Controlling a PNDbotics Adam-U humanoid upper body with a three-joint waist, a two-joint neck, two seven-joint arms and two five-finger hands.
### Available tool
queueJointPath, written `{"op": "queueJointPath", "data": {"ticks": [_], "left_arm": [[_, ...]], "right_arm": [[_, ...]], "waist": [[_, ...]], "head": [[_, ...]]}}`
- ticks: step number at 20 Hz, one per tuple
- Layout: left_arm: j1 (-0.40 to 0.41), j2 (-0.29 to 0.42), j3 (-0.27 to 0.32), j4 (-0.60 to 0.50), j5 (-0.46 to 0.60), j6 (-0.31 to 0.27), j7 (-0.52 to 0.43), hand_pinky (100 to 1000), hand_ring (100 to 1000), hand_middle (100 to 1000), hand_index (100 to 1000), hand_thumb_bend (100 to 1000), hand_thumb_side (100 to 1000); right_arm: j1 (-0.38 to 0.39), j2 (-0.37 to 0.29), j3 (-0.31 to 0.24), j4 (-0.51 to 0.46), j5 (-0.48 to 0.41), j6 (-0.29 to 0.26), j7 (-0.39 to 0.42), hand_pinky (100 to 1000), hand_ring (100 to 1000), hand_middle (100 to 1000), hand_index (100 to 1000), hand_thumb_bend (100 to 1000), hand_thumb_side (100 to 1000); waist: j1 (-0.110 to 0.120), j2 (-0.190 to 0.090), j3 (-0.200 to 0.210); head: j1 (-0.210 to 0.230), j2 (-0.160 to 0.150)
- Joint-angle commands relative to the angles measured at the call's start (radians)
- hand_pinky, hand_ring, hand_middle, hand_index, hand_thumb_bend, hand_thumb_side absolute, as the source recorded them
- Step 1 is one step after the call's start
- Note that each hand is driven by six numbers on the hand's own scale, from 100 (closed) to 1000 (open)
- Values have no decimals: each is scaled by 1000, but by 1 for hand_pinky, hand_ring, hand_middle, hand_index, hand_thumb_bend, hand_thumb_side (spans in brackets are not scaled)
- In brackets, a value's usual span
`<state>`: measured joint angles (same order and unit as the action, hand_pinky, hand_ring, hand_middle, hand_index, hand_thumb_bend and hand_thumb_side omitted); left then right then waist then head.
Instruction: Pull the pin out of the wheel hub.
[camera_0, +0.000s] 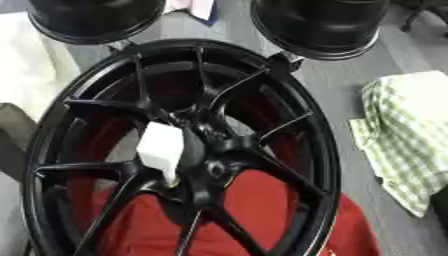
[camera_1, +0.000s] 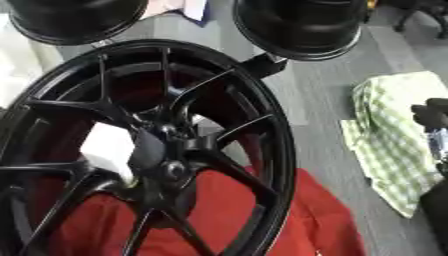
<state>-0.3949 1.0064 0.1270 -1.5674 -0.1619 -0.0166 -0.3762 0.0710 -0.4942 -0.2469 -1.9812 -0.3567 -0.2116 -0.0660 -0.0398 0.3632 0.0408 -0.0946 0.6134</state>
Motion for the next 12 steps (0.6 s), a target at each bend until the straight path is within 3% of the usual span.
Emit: {"op": "queueJointPath", "data": {"ticks": [1, 4, 6, 8, 9, 10, 12], "left_arm": [[3, 23, 28, -23, -57, 10, 14, 875, 792, 836, 925, 305, 791], [8, 17, 30, -31, -68, 15, 23, 875, 788, 834, 919, 264, 889], [6, 14, 34, -39, -49, 18, 38, 870, 772, 819, 894, 174, 942], [5, 10, 40, -51, -13, 22, 69, 858, 749, 794, 858, 100, 910], [4, 6, 44, -61, 8, 24, 95, 845, 714, 762, 813, 100, 946], [4, 2, 48, -74, 33, 28, 128, 832, 684, 730, 778, 100, 809], [3, -15, 62, -114, 101, 32, 227, 807, 624, 649, 707, 100, 749]], "right_arm": [[-2, -14, -12, -19, -7, -3, -4, 855, 792, 563, 711, 100, 298], [-1, -16, -12, -19, -9, -5, -4, 854, 792, 562, 710, 100, 297], [0, -18, -12, -19, -10, -7, -6, 854, 792, 562, 710, 100, 296], [1, -19, -12, -19, -10, -8, -7, 853, 792, 562, 710, 100, 295], [1, -20, -12, -19, -10, -8, -8, 853, 792, 562, 710, 100, 295], [1, -20, -12, -19, -10, -9, -8, 853, 792, 562, 710, 100, 294], [1, -20, -13, -19, -9, -10, -10, 852, 791, 561, 709, 100, 294]], "waist": [[1, -23, 2], [-2, -25, 3], [-3, -26, 4], [-4, -27, 5], [-4, -28, 5], [-4, -28, 6], [-5, -28, 7]], "head": [[-1, -10], [0, -9], [1, -7], [1, -5], [1, -4], [1, -3], [0, -3]]}}
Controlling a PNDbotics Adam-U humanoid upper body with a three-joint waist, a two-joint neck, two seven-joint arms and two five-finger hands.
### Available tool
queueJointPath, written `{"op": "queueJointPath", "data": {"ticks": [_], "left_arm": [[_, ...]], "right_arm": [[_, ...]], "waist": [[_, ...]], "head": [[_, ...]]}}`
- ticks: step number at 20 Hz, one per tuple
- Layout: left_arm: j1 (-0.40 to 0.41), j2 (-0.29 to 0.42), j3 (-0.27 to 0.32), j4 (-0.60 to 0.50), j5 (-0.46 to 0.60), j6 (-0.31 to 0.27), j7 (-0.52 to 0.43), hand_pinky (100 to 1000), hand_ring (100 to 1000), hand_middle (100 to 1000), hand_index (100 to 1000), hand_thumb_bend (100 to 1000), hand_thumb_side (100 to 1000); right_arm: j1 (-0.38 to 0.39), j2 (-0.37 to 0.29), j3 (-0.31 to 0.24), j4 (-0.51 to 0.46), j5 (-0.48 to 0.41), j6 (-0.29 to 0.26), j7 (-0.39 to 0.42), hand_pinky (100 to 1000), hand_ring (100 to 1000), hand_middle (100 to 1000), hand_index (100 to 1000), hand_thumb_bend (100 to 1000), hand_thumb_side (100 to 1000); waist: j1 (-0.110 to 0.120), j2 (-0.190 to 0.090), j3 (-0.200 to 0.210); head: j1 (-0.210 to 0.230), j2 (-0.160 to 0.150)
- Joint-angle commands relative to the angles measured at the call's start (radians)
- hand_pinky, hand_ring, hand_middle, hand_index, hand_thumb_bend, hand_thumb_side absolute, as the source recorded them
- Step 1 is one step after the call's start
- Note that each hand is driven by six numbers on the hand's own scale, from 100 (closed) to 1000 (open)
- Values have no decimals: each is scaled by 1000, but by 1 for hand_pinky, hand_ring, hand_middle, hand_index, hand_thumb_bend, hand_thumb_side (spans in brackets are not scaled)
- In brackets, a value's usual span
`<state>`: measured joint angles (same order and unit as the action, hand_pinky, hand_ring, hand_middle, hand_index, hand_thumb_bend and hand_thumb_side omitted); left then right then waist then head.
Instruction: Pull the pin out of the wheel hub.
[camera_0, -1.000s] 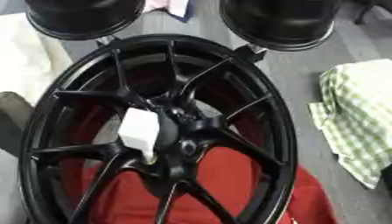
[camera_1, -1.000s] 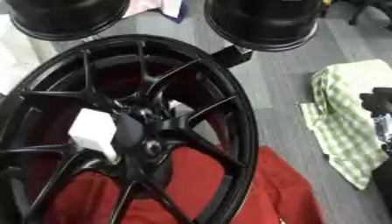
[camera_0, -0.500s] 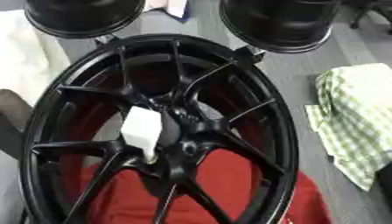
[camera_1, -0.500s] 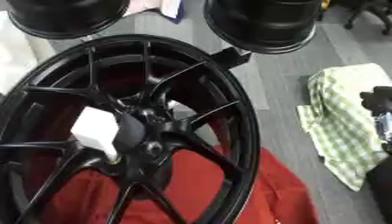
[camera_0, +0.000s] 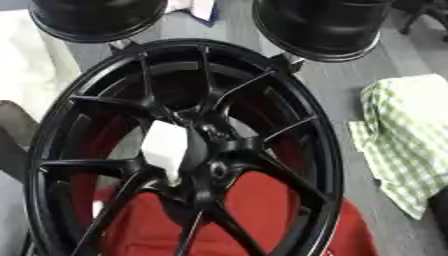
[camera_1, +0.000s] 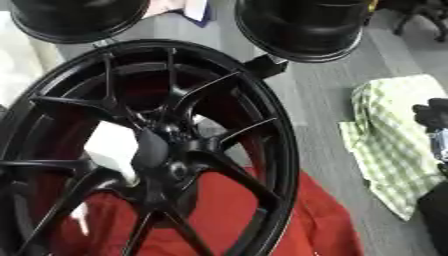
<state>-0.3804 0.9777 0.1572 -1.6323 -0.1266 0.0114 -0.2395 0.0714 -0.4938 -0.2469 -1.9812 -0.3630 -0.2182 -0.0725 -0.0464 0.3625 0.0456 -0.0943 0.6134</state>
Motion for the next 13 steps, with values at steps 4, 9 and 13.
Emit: {"op": "queueJointPath", "data": {"ticks": [4, 9, 13], "left_arm": [[2, -39, 41, -156, 258, -3, 363, 784, 577, 605, 656, 100, 712], [18, -157, 22, -334, 358, 10, 610, 776, 579, 607, 659, 100, 705], [-12, -311, 9, -366, 326, -26, 672, 775, 583, 607, 657, 100, 715]], "right_arm": [[0, -22, -14, -19, -2, -5, -6, 852, 791, 561, 709, 100, 291], [-11, -29, -12, -19, -3, -9, -8, 851, 790, 563, 708, 100, 281], [-20, -36, -7, -19, -9, -11, -6, 850, 790, 563, 708, 100, 276]], "waist": [[1, -26, 4], [-2, -24, 4], [-6, -27, 5]], "head": [[-1, -5], [7, -6], [15, 5]]}}
